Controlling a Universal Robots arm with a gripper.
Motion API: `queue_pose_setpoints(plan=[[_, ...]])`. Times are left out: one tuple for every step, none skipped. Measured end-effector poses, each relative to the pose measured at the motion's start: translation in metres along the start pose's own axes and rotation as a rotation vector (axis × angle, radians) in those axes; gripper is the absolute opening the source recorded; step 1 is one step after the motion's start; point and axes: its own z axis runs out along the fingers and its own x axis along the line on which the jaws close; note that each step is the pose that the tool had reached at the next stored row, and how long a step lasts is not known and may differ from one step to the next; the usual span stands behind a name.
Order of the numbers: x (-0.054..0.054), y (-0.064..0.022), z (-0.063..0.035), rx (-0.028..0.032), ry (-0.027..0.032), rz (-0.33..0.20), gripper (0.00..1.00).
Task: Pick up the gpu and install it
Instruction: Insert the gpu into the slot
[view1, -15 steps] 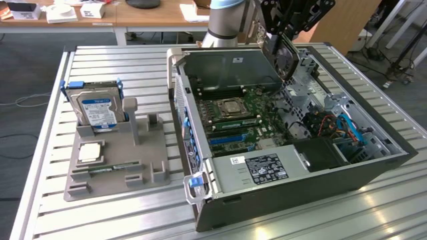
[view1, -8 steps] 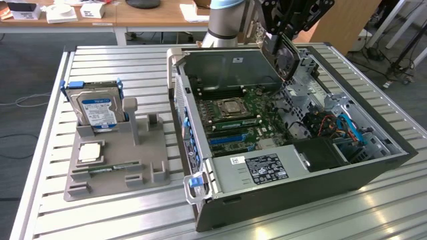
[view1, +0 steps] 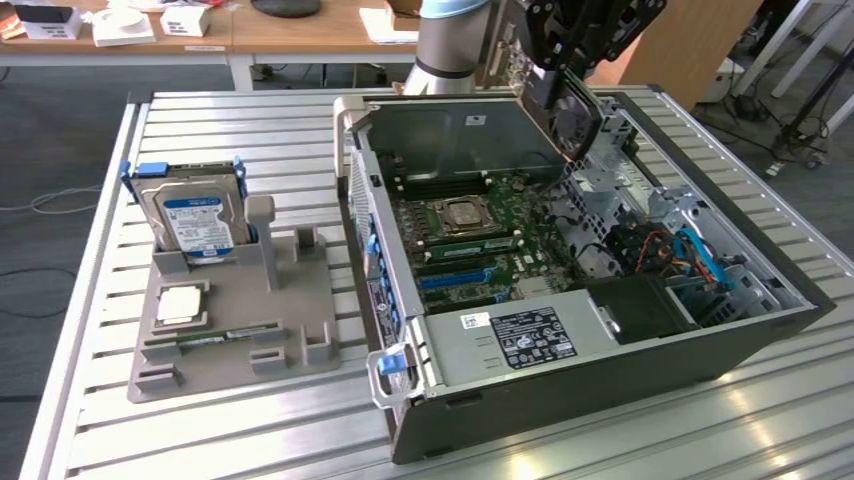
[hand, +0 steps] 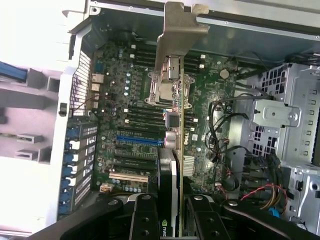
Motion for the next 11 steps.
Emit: queue_pose_setpoints(plan=[[0.0000, 0.0000, 0.0000, -0.0002, 0.0003, -0.008, 0.28], [0.0000, 0.0000, 0.0000, -0.0003, 0.0007, -0.015, 0.28], [0.0000, 0.0000, 0.0000, -0.0006, 0.0010, -0.023, 0.28], [0.0000, 0.0000, 0.0000, -0.0007, 0.0014, -0.031, 0.28], [0.0000, 0.0000, 0.0000, -0.0009, 0.0017, -0.040, 0.28], [0.0000, 0.0000, 0.0000, -0.0011, 0.0021, -0.048, 0.28], [0.0000, 0.0000, 0.0000, -0.0016, 0.0028, -0.065, 0.28], [0.0000, 0.0000, 0.0000, -0.0018, 0.0032, -0.074, 0.28], [0.0000, 0.0000, 0.0000, -0.0020, 0.0035, -0.082, 0.28], [0.0000, 0.0000, 0.0000, -0.0022, 0.0038, -0.091, 0.28], [0.0000, 0.0000, 0.0000, -0.0024, 0.0042, -0.099, 0.28]])
